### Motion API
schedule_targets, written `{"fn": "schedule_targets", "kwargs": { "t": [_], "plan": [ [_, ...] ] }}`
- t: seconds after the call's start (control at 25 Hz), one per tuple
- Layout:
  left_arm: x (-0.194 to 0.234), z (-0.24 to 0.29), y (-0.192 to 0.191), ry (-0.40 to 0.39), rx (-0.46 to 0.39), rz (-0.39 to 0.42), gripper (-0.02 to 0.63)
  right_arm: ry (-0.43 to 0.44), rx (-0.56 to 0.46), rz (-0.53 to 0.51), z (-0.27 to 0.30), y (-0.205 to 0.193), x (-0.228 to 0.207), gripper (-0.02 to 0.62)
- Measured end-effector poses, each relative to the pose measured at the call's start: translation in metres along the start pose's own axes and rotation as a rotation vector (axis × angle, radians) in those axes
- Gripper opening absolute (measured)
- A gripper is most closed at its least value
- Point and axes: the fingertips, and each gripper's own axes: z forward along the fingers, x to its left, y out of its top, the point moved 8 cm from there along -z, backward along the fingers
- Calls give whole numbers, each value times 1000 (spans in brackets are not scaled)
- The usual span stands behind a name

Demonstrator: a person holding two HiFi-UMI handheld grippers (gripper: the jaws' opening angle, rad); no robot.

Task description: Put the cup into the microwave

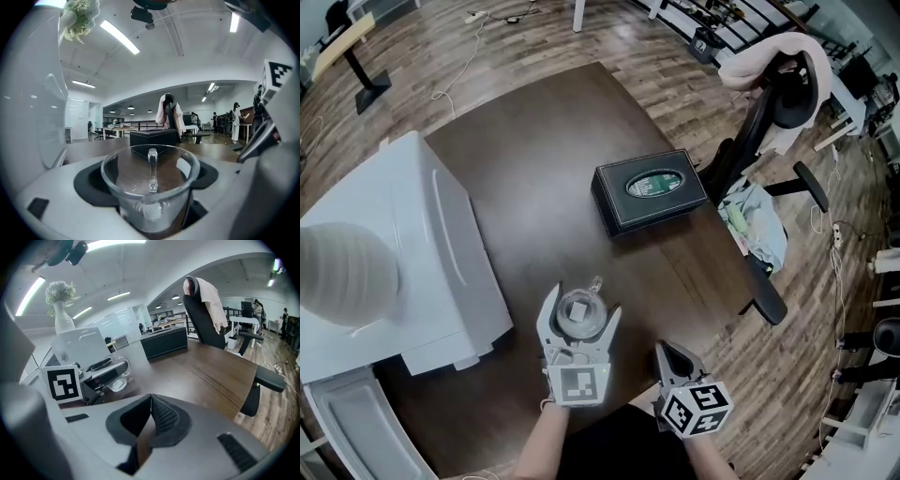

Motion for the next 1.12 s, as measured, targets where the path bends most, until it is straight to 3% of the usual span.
{"fn": "schedule_targets", "kwargs": {
  "t": [0.32,0.56,1.12],
  "plan": [
    [1,-1,0,-25,22,-10,425,18,-12,0,5,4,6,-8],
    [8,-2,-1,-26,13,-130,423,21,-21,-8,7,7,9,-8],
    [6,-19,5,-44,27,-126,422,39,-57,-36,-2,10,17,-8]
  ]
}}
